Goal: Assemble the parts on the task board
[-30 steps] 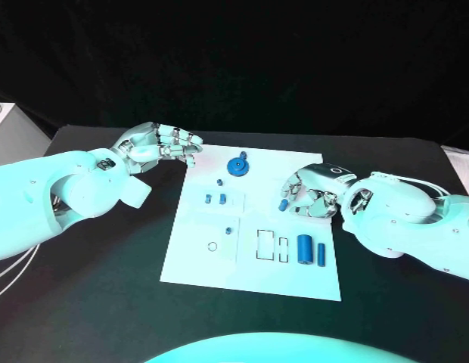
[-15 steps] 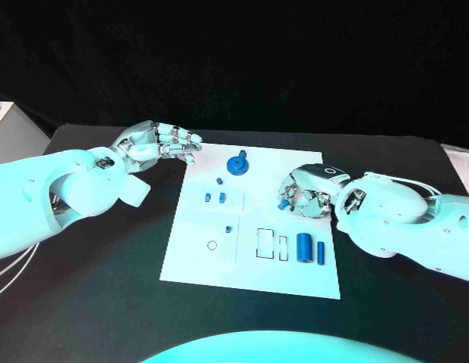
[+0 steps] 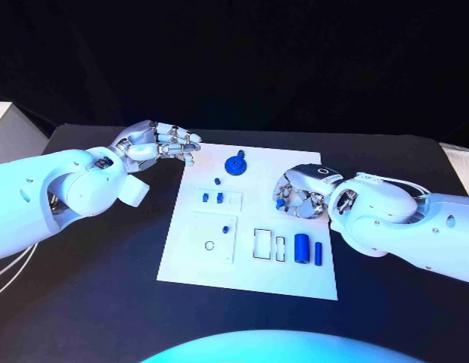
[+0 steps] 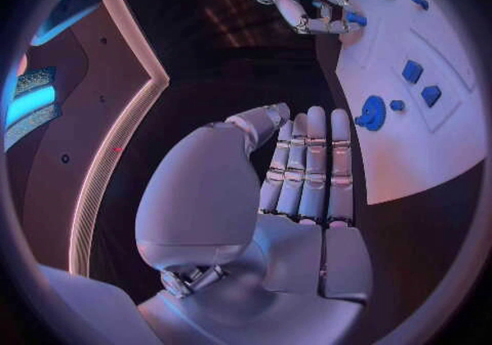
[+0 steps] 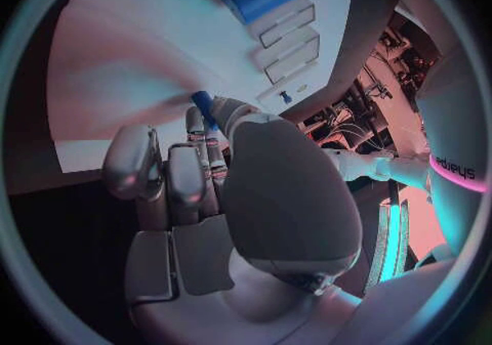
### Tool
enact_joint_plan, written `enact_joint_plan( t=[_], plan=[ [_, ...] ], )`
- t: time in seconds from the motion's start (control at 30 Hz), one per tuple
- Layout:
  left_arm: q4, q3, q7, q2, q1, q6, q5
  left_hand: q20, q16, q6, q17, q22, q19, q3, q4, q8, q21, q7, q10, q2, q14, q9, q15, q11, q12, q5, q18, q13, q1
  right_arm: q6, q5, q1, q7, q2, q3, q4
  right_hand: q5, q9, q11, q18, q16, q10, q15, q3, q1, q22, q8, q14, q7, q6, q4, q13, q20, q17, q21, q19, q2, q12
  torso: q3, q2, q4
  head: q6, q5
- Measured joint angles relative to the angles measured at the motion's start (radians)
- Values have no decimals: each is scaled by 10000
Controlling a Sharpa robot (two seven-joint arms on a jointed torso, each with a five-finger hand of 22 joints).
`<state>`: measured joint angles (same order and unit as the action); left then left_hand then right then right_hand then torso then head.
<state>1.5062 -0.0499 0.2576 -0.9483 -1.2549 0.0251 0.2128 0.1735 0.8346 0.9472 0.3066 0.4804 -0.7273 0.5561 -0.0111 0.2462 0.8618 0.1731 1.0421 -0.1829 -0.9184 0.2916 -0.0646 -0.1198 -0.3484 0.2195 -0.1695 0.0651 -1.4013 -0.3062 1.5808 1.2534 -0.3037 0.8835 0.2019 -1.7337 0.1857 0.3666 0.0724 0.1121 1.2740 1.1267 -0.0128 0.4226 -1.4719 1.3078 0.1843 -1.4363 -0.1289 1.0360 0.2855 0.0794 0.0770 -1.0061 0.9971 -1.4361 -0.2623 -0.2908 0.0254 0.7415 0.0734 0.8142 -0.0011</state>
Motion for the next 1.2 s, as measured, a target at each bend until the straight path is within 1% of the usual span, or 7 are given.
enact_joint_plan(
  t=[0.2, 0.5, 0.6, 0.77, 0.8, 1.0, 1.2],
  plan=[
    [3, 0, -8, -3, 0, -10, 0, 0, 0, 0, 0, 0, 0, 0, 0, 0, 0, 0, 0, 0, 0, 0, 0, 0, 0, 0, 0, 0, 0, -22, 63, -50, -80, -88, -4, 47, 0, -45, 58, 8, -118, -216, 74, 0, 139, -1, -87, 75, -128, -128, 0, 8, 76, 152, -281, 77, -139, 210, 7, 0, 1, 20, -10],
    [5, 0, -19, -9, 1, -21, 0, 0, 0, 0, -1, 1, 0, 0, 0, 0, 0, 0, 0, 0, 0, -1, 0, 0, 0, 0, 0, 0, 0, -41, 116, -89, -165, -123, -5, 68, 0, -30, 45, 10, -132, -114, 74, 55, 191, -2, -87, 75, -64, -64, -55, 66, 76, 76, -204, 76, -85, 226, 7, -4, 0, 26, -12],
    [7, 0, -22, -10, 1, -25, 0, 0, 0, 0, -1, 0, 0, 0, 0, 0, 0, 0, 0, 0, 0, -1, 0, 0, 0, 0, 1, 0, 0, -81, 137, -96, -191, -124, -4, 68, -3, 47, -66, -47, 51, 272, 6, 296, -23, -2, 84, 7, 63, 178, -181, 117, 48, -182, 200, -17, 129, 166, 7, -4, -3, 29, -12],
    [7, 0, -27, -10, 1, -29, 0, 0, 0, 0, -1, 1, 0, 0, 0, 0, 0, 0, 0, 0, 0, -1, 0, 0, 0, 0, 0, 0, 0, -262, 199, -133, -233, -126, 11, 49, -317, 197, 65, -142, 274, 447, -220, 875, -265, -4, 386, -218, 205, 601, -648, 171, -125, -626, 1002, -233, 428, 91, 3, -4, -3, 23, -19],
    [7, 0, -28, -10, 1, -30, 0, 0, 0, 0, -1, 1, 0, 0, 0, 0, 0, 0, 0, 0, 0, -1, 0, 0, 0, 0, 0, 0, 0, -307, 210, -138, -241, -126, 14, 42, -377, 260, 101, -281, 343, 482, -240, 979, -284, -4, 440, -239, 221, 620, -737, 170, -125, -746, 1170, -234, 473, 91, 2, -4, -3, 22, -19],
    [7, 0, -32, -9, 1, -37, 0, 24, 0, -38, 7, -19, -24, -28, 28, 0, -67, 37, 0, 0, 0, -1, 0, 0, 81, 0, 0, 7, 0, -617, 303, -163, -295, -110, 26, -3, -892, 475, 180, -282, 378, 558, -251, 1438, -143, -4, 683, -250, 227, 617, -993, 169, -160, -985, 1512, -269, 614, 160, 0, -3, -2, 12, -20],
    [0, 0, -34, -6, 1, -44, 0, 37, 0, -37, 14, -28, -37, -29, 29, 0, -69, 37, 0, 0, 0, -2, 0, 0, 86, 0, 1, 13, 0, -890, 372, -178, -331, -18, 35, -132, -974, 475, 181, -282, 416, 559, -251, 1504, -74, -3, 740, -250, 225, 609, -1057, 169, -160, -1016, 1585, -268, 683, 224, 0, -6, -6, -2, -12]
  ],
)
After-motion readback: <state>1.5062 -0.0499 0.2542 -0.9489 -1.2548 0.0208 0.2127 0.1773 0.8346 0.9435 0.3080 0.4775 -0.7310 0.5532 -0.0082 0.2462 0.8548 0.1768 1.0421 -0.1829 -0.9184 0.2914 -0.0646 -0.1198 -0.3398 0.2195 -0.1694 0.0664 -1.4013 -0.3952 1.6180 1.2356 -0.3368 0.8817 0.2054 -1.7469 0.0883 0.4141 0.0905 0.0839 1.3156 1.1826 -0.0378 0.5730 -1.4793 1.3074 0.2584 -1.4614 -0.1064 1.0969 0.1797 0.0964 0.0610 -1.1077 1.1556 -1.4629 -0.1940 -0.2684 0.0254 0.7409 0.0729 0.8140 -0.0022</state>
